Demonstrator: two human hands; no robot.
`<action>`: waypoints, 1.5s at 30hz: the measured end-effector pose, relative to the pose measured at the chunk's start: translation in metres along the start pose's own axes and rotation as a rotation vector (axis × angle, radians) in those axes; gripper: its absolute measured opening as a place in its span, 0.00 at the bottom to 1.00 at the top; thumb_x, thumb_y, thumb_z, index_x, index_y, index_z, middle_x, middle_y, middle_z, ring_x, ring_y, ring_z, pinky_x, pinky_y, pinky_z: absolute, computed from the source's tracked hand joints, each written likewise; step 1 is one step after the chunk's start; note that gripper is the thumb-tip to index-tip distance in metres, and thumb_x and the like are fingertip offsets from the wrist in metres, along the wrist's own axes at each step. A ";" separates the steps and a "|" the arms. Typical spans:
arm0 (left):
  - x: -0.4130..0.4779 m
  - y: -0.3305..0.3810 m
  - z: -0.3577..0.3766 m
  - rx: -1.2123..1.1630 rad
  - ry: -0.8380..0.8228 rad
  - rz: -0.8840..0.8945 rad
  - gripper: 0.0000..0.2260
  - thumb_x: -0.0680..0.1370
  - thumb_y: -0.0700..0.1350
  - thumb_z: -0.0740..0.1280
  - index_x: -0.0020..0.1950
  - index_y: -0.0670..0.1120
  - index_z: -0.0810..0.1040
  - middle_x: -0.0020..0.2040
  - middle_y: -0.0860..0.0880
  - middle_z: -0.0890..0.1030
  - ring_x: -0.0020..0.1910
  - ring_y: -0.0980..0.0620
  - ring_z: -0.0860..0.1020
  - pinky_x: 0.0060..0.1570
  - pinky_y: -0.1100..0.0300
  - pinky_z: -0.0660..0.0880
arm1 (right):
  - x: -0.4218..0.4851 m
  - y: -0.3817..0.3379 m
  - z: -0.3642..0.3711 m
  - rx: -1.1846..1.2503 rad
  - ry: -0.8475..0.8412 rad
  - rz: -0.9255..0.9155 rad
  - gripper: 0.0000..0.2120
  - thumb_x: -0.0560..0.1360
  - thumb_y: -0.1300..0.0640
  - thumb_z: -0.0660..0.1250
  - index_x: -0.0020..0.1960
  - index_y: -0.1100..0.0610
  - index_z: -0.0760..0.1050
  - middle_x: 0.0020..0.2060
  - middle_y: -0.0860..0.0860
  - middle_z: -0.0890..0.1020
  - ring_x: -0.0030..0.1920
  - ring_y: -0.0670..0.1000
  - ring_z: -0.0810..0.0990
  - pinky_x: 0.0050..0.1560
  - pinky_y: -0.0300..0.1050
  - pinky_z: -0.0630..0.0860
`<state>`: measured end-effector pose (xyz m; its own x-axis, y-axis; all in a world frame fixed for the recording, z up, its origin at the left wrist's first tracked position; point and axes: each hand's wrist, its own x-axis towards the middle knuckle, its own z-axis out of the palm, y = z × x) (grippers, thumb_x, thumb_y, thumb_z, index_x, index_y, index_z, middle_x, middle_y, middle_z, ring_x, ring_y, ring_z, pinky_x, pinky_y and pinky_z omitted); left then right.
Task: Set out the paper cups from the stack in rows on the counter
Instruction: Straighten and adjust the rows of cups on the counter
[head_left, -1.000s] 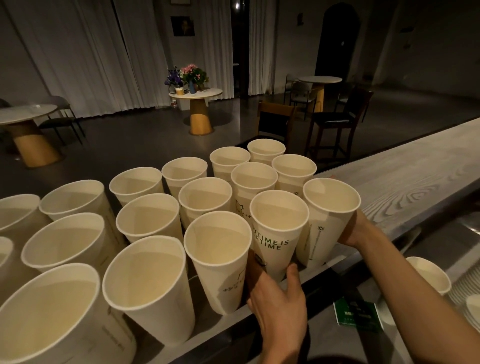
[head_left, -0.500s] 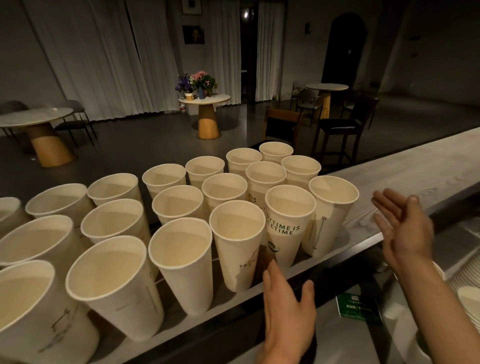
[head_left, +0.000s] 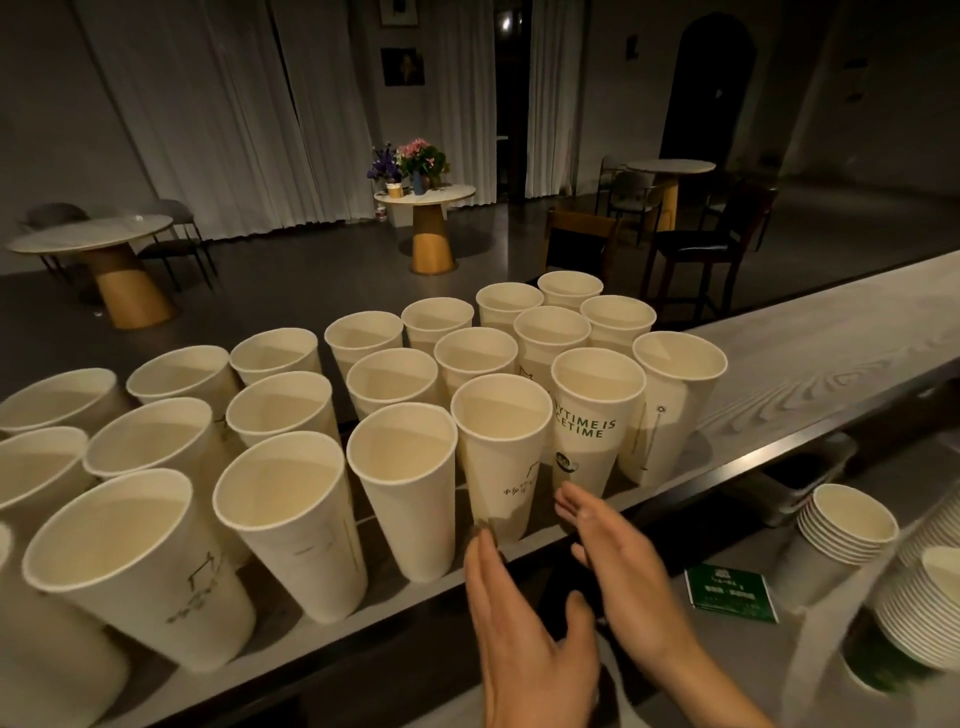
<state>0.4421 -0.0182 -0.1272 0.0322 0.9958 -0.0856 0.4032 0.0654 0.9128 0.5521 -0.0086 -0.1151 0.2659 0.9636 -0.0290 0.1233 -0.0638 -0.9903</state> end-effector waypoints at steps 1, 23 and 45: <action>0.000 0.000 -0.002 -0.027 -0.027 -0.025 0.49 0.79 0.48 0.72 0.84 0.54 0.37 0.85 0.57 0.40 0.84 0.57 0.44 0.82 0.58 0.49 | 0.001 -0.001 0.005 -0.029 -0.026 0.033 0.20 0.78 0.39 0.56 0.70 0.34 0.65 0.72 0.38 0.73 0.72 0.39 0.70 0.77 0.51 0.66; 0.027 -0.003 0.004 -0.047 -0.046 -0.028 0.48 0.79 0.47 0.74 0.85 0.53 0.40 0.86 0.56 0.45 0.84 0.55 0.50 0.80 0.59 0.51 | 0.026 0.011 -0.016 -0.098 0.444 -0.093 0.08 0.82 0.56 0.64 0.50 0.47 0.81 0.43 0.41 0.85 0.50 0.39 0.82 0.55 0.45 0.78; 0.022 -0.004 -0.021 -0.065 -0.087 0.020 0.41 0.82 0.48 0.70 0.85 0.55 0.45 0.85 0.58 0.50 0.83 0.57 0.51 0.80 0.59 0.52 | -0.004 0.001 -0.009 -0.072 0.222 0.007 0.08 0.82 0.60 0.64 0.51 0.51 0.82 0.42 0.44 0.86 0.46 0.41 0.84 0.48 0.42 0.76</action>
<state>0.4220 0.0043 -0.1244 0.1202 0.9878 -0.0986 0.3413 0.0521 0.9385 0.5601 -0.0146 -0.1149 0.4702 0.8826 0.0032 0.1868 -0.0960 -0.9777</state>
